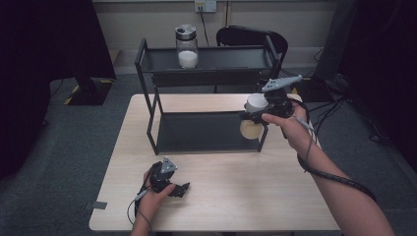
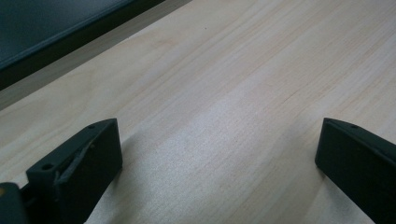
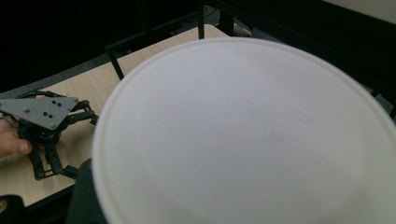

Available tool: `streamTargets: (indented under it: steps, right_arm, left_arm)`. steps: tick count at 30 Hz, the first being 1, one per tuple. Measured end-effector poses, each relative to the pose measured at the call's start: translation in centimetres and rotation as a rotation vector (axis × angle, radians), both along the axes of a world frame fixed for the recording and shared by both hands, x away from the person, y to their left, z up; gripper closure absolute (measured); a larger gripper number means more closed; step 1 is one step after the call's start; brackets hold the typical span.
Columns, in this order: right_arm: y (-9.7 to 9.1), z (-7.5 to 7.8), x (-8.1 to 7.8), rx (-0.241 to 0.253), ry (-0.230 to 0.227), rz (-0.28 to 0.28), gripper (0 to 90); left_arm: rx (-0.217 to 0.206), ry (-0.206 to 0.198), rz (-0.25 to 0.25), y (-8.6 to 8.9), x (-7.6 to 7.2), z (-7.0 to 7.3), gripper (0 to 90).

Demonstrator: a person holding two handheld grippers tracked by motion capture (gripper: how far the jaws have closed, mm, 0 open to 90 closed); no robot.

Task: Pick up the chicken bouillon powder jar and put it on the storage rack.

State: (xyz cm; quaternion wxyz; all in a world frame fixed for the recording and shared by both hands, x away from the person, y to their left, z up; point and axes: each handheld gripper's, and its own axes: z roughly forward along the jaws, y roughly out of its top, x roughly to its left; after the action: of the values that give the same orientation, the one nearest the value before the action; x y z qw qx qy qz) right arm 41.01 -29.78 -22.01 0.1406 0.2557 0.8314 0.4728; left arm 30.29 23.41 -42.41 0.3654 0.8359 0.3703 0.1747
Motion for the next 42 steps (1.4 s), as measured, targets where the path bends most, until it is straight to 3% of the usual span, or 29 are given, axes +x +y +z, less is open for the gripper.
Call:
streamTargets:
  steps: [22,33,42]
  right_arm:
    - [3.5,6.8,2.2,-0.015,-0.012,0.030,36.0]
    - [4.9,10.3,2.8,-0.061,-0.022,0.026,36.0]
    - [5.7,12.0,3.5,-0.056,-0.022,0.022,36.1]
  left_arm:
    - [0.000,0.001,0.000,0.0,0.0,0.0,0.0]
    - [0.000,0.001,0.000,0.0,0.0,0.0,0.0]
    - [0.000,0.000,0.000,0.0,0.0,0.0,0.0]
